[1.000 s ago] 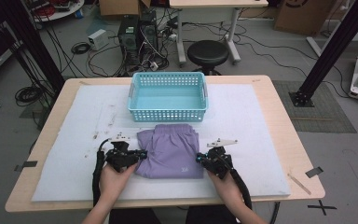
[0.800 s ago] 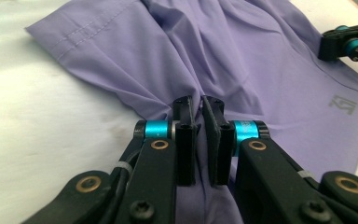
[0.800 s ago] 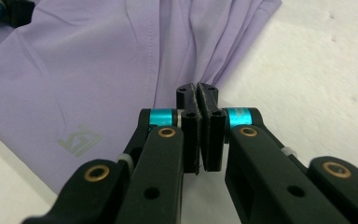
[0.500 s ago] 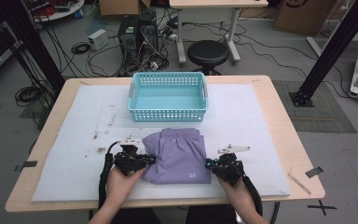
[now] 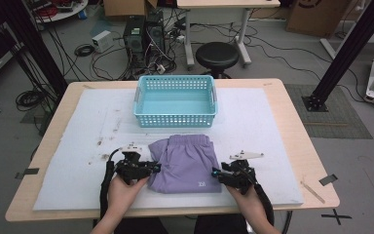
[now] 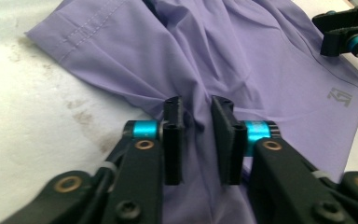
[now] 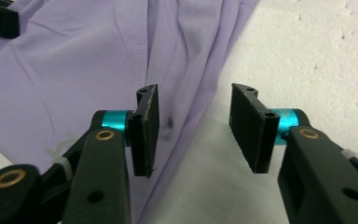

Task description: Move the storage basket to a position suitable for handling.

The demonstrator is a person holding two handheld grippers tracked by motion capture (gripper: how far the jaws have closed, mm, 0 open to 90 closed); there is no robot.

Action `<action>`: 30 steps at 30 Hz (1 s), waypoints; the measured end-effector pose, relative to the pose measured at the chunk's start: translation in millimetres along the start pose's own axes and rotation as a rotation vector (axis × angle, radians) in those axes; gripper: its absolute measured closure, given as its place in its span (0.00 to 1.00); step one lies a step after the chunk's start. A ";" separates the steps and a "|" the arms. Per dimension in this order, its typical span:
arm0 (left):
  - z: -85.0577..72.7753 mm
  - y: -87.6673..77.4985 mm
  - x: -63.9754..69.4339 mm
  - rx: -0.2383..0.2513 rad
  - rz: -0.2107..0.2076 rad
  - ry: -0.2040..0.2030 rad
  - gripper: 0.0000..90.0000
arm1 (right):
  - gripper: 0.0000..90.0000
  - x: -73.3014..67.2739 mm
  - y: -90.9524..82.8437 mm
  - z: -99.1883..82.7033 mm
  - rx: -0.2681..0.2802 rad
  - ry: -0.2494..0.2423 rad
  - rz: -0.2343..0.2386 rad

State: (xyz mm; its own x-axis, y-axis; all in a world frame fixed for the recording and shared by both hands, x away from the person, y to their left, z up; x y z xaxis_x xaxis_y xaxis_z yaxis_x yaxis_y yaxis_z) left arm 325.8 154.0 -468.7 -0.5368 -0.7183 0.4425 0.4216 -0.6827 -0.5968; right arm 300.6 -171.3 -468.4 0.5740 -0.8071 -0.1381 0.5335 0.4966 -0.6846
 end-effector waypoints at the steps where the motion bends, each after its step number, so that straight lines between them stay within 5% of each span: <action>1: 0.5 -1.2 -0.6 0.003 0.009 -0.003 0.71 | 0.54 0.0 0.1 0.4 0.001 0.002 -0.005; 5: 6.0 -7.3 -3.2 0.036 0.013 0.026 0.51 | 0.48 5.3 -2.5 11.0 0.071 -0.014 -0.018; 16: 36.7 -25.9 -20.6 0.237 0.112 0.139 0.39 | 0.44 38.5 2.3 63.6 0.265 -0.049 -0.095; 23: 58.6 -29.9 -48.1 0.326 0.171 0.160 0.36 | 0.42 51.1 18.5 98.0 0.304 -0.014 -0.112; 27: 71.8 -24.3 -66.4 0.317 0.180 0.120 0.33 | 0.43 56.9 29.1 120.8 0.303 0.010 -0.145; 30: 78.1 -19.3 -74.0 0.345 0.195 0.138 0.31 | 0.43 63.2 36.2 135.4 0.306 0.035 -0.158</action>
State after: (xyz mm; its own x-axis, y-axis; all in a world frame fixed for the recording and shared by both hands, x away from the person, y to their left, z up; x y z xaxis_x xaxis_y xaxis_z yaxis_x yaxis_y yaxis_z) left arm 414.5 209.9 -437.7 -0.5059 -0.8298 0.2355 0.7322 -0.5574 -0.3912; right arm 440.2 -161.1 -405.0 0.4502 -0.8897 -0.0758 0.7788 0.4328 -0.4539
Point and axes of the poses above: each handheld gripper's, and its own axes: y roughly forward along the jaws, z roughly out of its top, x roughly to its right, the point moved 3 cm from there along y, roughly forward along the jaws, and after that the axes turned 6 degrees about -y, right-handed, at the moved point
